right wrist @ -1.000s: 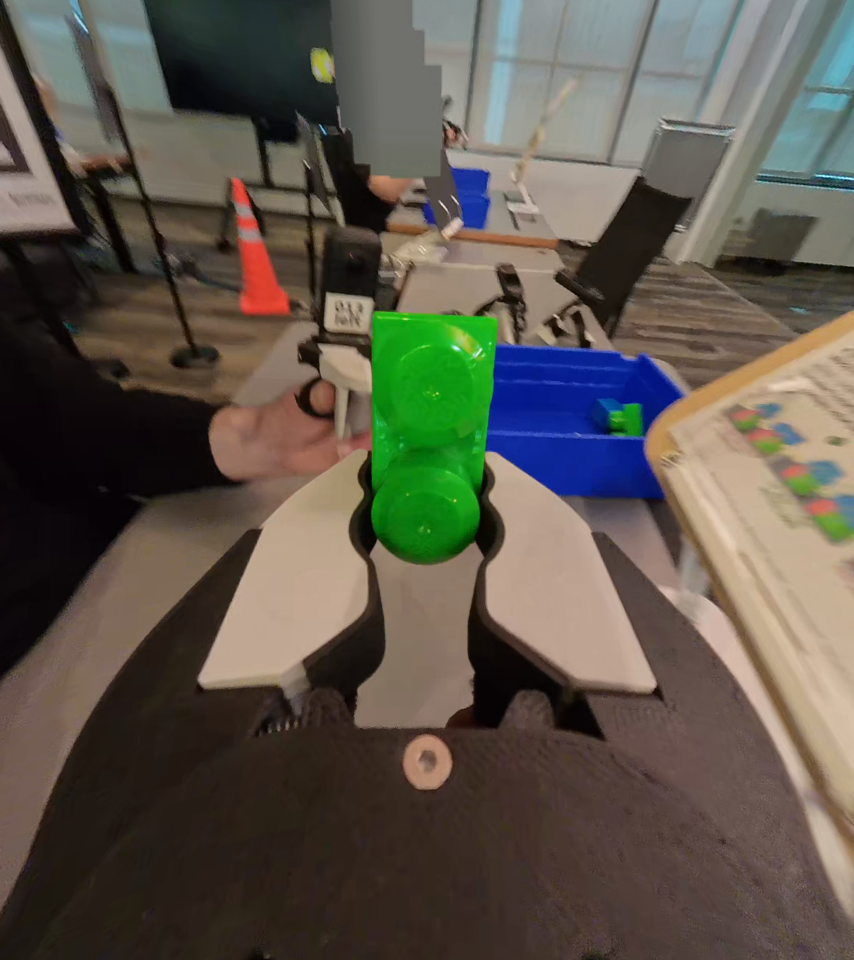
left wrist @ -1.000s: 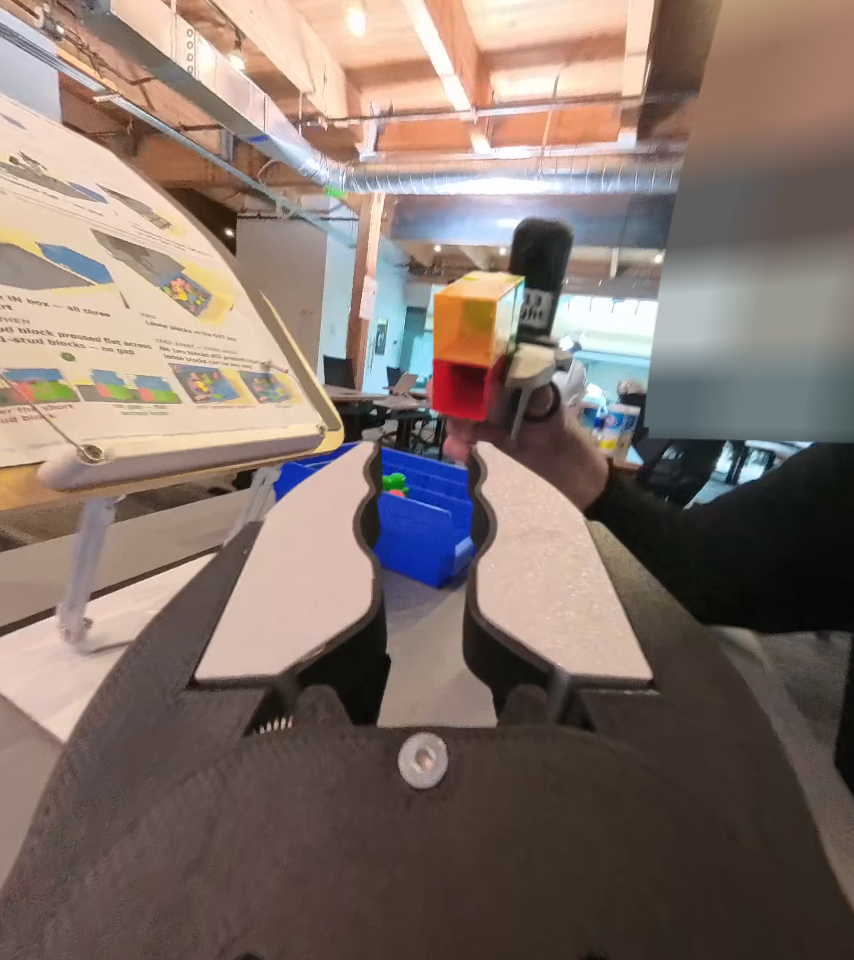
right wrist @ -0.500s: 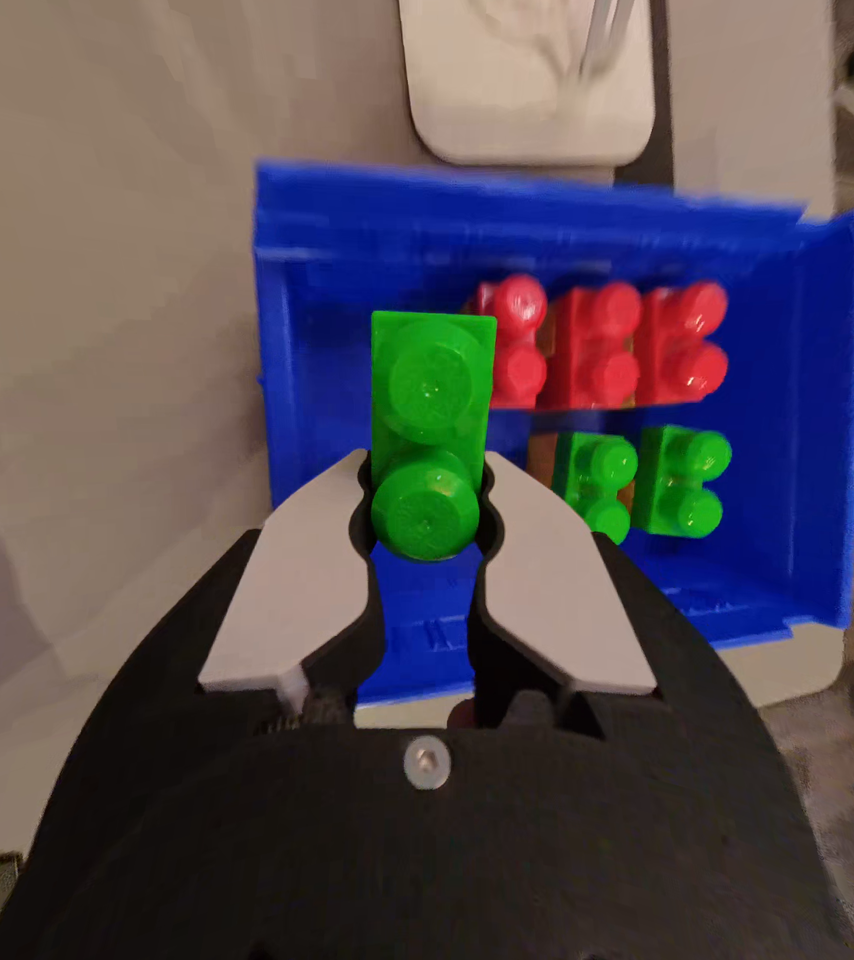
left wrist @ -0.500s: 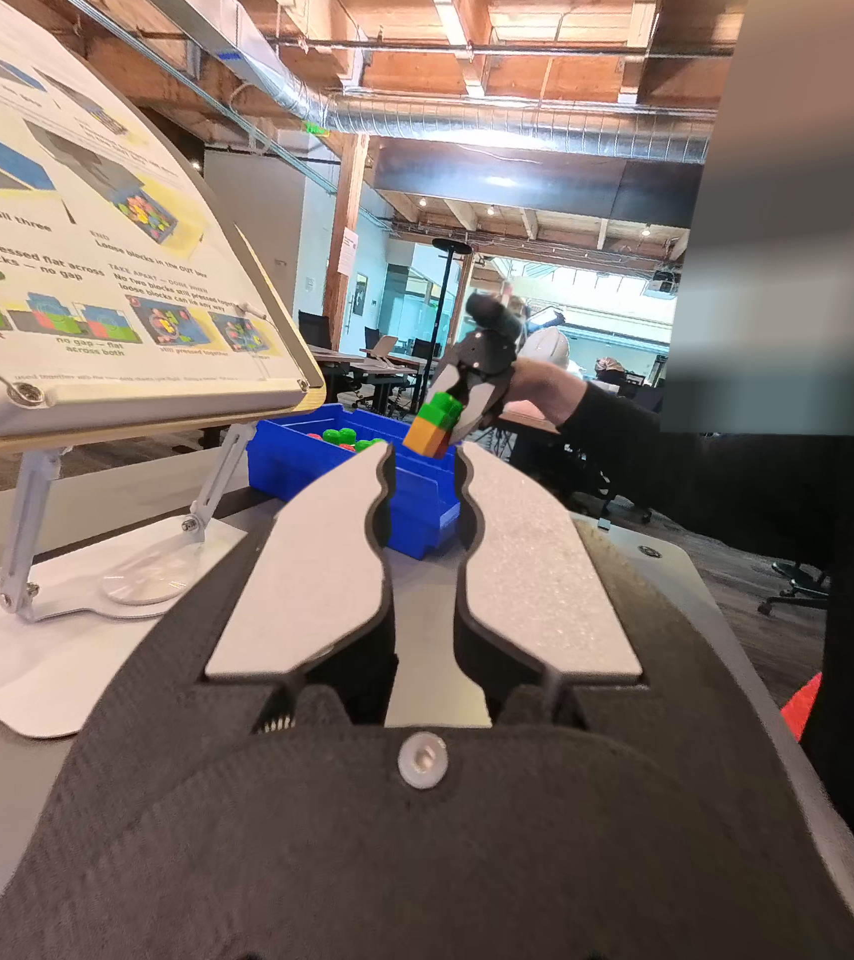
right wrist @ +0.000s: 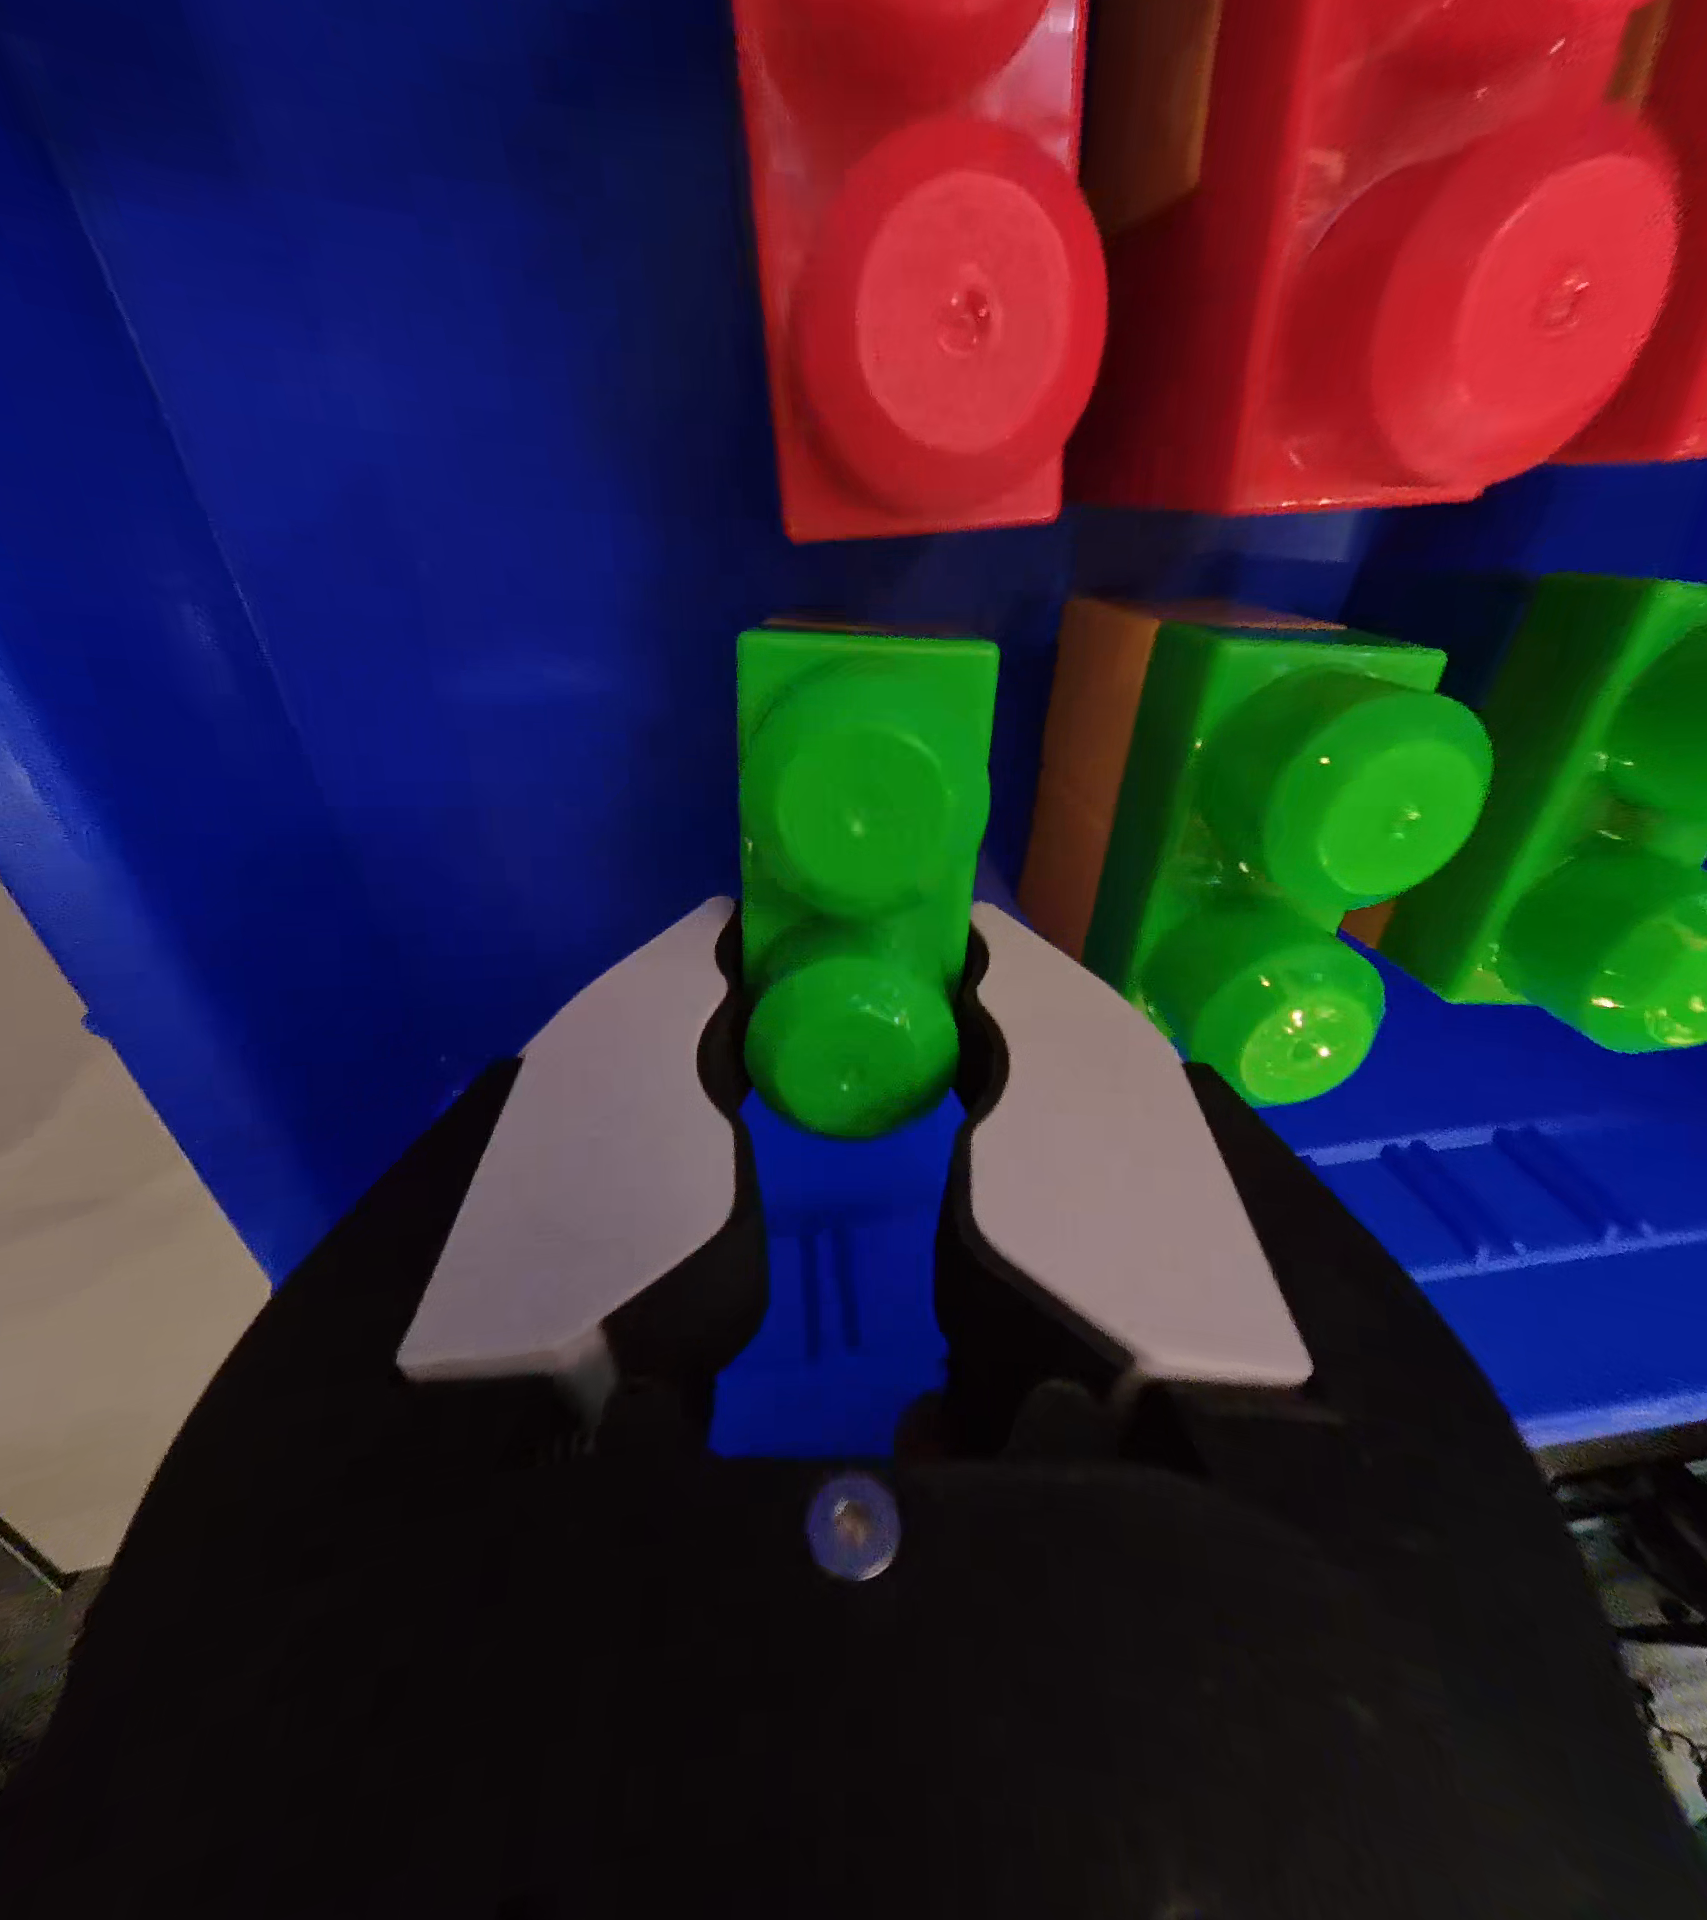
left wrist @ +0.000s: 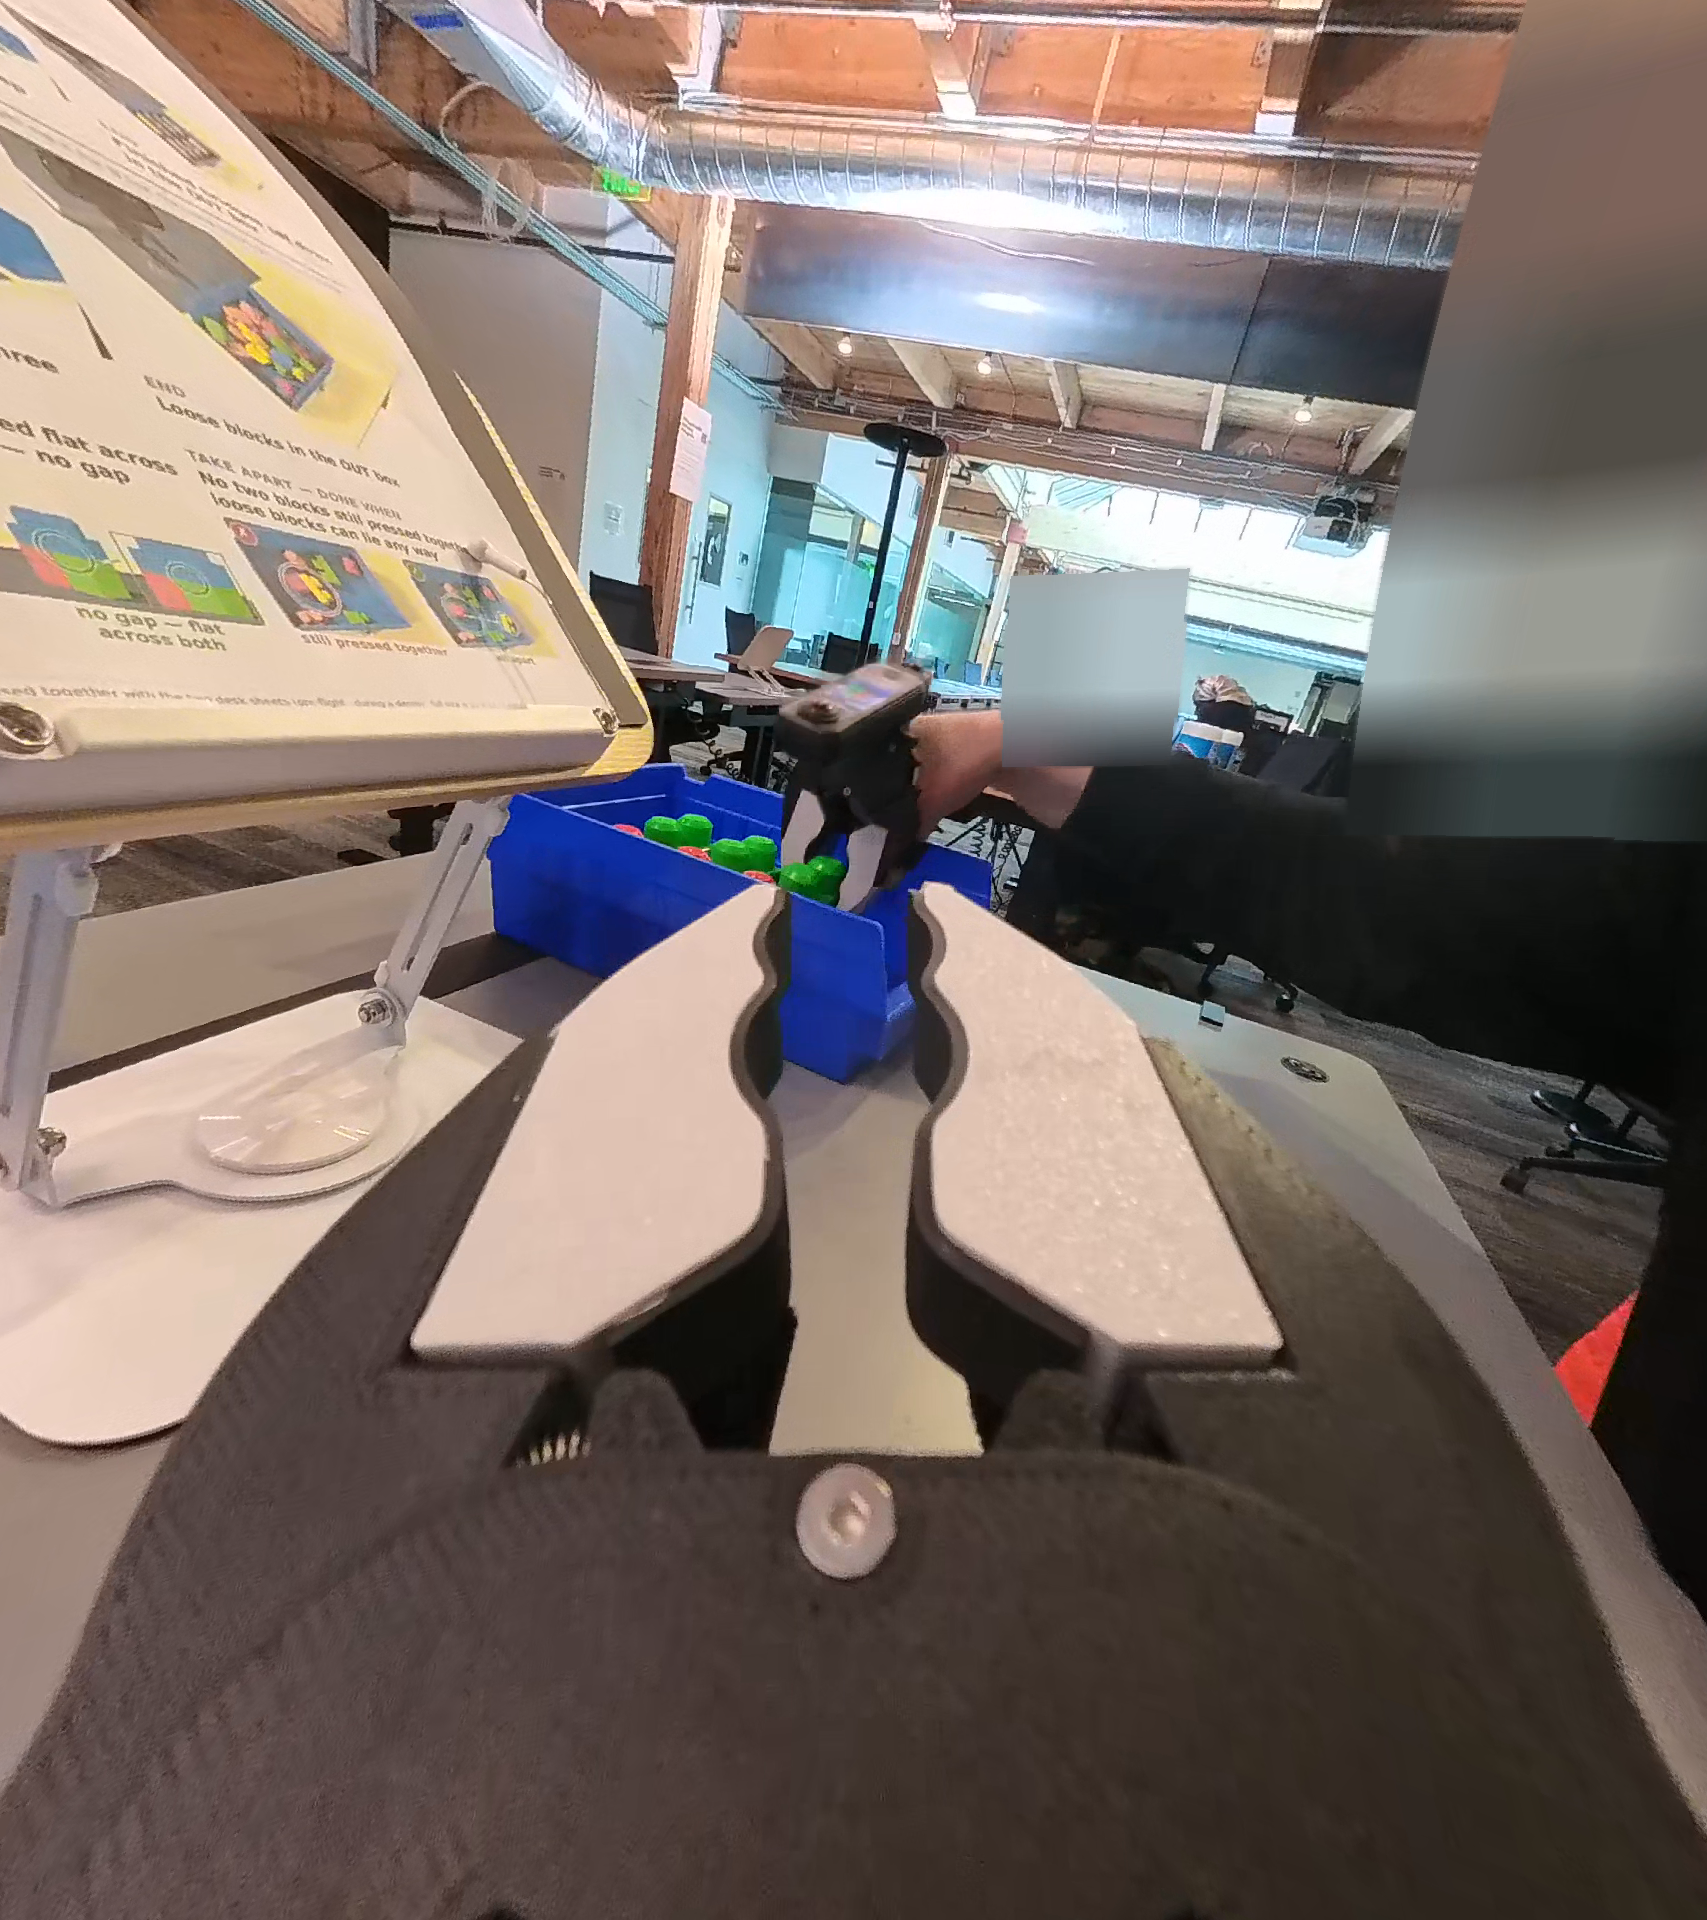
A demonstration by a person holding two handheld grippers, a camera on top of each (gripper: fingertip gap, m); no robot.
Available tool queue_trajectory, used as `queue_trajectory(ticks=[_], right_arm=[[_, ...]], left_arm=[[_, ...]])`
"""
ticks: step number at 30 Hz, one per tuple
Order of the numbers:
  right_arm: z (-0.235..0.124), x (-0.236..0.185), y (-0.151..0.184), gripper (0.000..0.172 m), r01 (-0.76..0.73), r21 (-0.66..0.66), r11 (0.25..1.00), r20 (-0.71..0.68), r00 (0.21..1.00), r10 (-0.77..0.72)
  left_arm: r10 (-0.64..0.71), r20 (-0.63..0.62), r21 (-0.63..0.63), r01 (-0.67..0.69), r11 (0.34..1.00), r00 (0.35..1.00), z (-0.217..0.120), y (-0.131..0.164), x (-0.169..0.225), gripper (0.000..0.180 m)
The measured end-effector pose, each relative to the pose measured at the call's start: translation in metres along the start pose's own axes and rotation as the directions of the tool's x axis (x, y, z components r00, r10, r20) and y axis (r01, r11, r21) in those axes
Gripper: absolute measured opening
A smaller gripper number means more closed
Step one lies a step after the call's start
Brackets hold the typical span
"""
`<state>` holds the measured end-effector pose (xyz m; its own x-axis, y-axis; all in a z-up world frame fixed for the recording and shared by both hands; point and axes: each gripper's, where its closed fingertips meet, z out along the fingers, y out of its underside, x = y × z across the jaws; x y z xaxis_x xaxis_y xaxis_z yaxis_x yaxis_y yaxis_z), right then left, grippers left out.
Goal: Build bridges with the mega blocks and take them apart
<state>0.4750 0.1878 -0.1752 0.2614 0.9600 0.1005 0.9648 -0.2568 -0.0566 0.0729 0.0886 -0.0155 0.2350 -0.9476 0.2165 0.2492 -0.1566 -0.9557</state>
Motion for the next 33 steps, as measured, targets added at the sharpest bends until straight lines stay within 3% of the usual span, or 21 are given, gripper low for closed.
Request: queue_trajectory(ticks=[6, 7, 9, 11, 16, 19, 21, 24, 28, 30, 33], right_arm=[[0.004, 0.002, 0.002, 0.038, 0.034, -0.089, 0.995, 0.011, 0.999, -0.033], [0.003, 0.003, 0.002, 0.041, 0.036, -0.109, 0.993, 0.003, 0.999, -0.036], [-0.001, 0.008, 0.005, 0.067, 0.021, -0.147, 0.989, -0.026, 0.999, -0.025], [-0.011, 0.013, 0.009, 0.075, 0.015, -0.159, 0.987, -0.075, 0.997, -0.028], [-0.062, 0.000, 0.010, 0.077, -0.009, -0.073, 0.997, -0.191, 0.982, -0.006], [-0.103, -0.026, -0.010, 0.070, 0.037, 0.072, 0.997, -0.274, 0.962, -0.016], [-0.125, -0.054, -0.037, 0.056, 0.115, 0.202, 0.973, -0.307, 0.950, -0.049], [-0.136, -0.101, -0.082, 0.051, 0.230, 0.318, 0.920, -0.335, 0.935, -0.119], [-0.123, -0.163, -0.154, 0.045, 0.333, 0.480, 0.812, -0.274, 0.936, -0.222], [-0.109, -0.190, -0.185, 0.043, 0.355, 0.549, 0.757, -0.220, 0.935, -0.278], [-0.082, -0.217, -0.218, 0.041, 0.352, 0.605, 0.714, -0.140, 0.930, -0.340]], left_arm=[[0.000, -0.004, -0.002, 0.000, 1.000, 1.000, 0.000, -0.001, 0.001, 0.021], [0.002, -0.004, -0.004, -0.002, 1.000, 1.000, 0.000, 0.000, 0.001, 0.021], [0.015, 0.005, -0.016, -0.015, 1.000, 1.000, 0.000, 0.000, 0.001, 0.023], [0.038, 0.016, -0.015, -0.038, 0.999, 0.999, -0.004, -0.005, 0.001, 0.023], [0.154, 0.135, -0.055, -0.148, 0.988, 0.979, -0.035, -0.031, -0.010, 0.026], [0.299, 0.318, -0.233, -0.232, 0.945, 0.899, -0.075, -0.043, -0.044, 0.027], [0.412, 0.407, -0.398, -0.248, 0.883, 0.815, -0.102, -0.049, -0.070, 0.026], [0.543, 0.451, -0.617, -0.192, 0.763, 0.709, -0.134, -0.053, -0.110, 0.026], [0.697, 0.334, -0.810, -0.186, 0.557, 0.635, -0.146, -0.049, -0.167, 0.031], [0.751, 0.226, -0.887, -0.187, 0.422, 0.621, -0.148, -0.039, -0.202, 0.035], [0.840, -0.030, -0.967, -0.229, 0.113, 0.541, -0.154, -0.031, -0.254, 0.026]])
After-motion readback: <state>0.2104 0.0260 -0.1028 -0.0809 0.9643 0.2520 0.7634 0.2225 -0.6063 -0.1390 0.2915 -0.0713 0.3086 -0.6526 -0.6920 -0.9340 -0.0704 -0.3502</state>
